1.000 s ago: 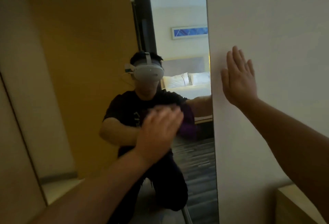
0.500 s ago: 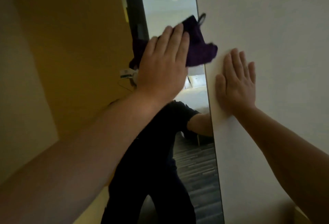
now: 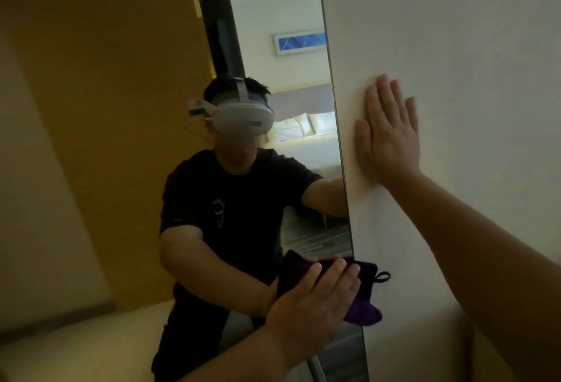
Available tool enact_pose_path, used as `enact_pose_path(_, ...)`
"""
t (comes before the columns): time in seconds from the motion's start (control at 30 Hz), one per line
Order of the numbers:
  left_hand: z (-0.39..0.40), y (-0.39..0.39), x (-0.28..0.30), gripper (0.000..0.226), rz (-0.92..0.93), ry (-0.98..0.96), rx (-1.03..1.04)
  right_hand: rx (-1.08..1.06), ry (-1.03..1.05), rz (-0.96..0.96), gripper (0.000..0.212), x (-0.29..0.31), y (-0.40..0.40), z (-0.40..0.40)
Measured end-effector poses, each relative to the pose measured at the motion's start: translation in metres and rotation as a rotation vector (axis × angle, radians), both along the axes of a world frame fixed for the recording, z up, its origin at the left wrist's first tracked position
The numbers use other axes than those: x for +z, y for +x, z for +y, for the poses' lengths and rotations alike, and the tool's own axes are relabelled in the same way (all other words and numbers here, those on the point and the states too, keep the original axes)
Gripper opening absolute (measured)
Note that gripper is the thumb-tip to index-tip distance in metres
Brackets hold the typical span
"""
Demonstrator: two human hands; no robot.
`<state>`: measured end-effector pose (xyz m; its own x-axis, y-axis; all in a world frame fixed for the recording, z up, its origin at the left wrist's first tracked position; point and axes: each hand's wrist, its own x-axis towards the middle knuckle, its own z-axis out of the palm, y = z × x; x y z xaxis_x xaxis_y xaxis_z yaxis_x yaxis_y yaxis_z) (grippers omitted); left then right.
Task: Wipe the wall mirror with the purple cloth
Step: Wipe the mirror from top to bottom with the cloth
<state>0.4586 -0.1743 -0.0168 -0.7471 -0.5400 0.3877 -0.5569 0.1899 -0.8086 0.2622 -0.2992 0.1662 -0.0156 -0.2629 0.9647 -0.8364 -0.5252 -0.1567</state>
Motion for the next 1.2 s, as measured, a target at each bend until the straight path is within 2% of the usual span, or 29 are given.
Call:
enact_pose_path(0.2, 0.023, 0.002, 0.030, 0.048, 0.101, 0.097, -0.046, 0.077, 0.165, 0.001, 0.060, 0.006, -0.004, 0.028)
enact_pose_path(0.3, 0.041, 0.025, 0.057, 0.041, 0.235, -0.005, -0.078, 0.159, 0.182, -0.035, 0.060, 0.001, 0.007, 0.060)
enact_pose_path(0.4, 0.067, 0.065, 0.081, 0.040, 0.370, -0.113, -0.046, 0.278, 0.116, -0.035, 0.063, -0.013, 0.042, 0.105)
enact_pose_path(0.53, 0.108, 0.121, 0.092, 0.036, 0.478, -0.246, -0.042, 0.419, 0.024, 0.113, 0.056, -0.045, 0.107, 0.145)
enact_pose_path(0.63, 0.132, 0.162, 0.093, 0.033, 0.531, -0.326, -0.007, 0.429, 0.000, 0.257, 0.056, -0.068, 0.153, 0.163)
enact_pose_path(0.77, 0.153, 0.206, 0.091, 0.034, 0.548, -0.376, 0.029, 0.453, -0.035, 0.304, 0.054, -0.089, 0.195, 0.180)
enact_pose_path(0.93, 0.160, 0.260, 0.082, 0.036, 0.626, -0.432, 0.047, 0.382, 0.095, 0.411, 0.056, -0.118, 0.215, 0.182)
enact_pose_path(1.1, 0.155, 0.301, 0.059, 0.054, 0.629, -0.470, 0.059, 0.334, 0.108, 0.520, 0.057, -0.153, 0.231, 0.186)
enact_pose_path(1.2, 0.153, 0.300, 0.034, 0.047, 0.617, -0.484, -0.003, 0.253, 0.119, 0.580, 0.061, -0.176, 0.249, 0.189)
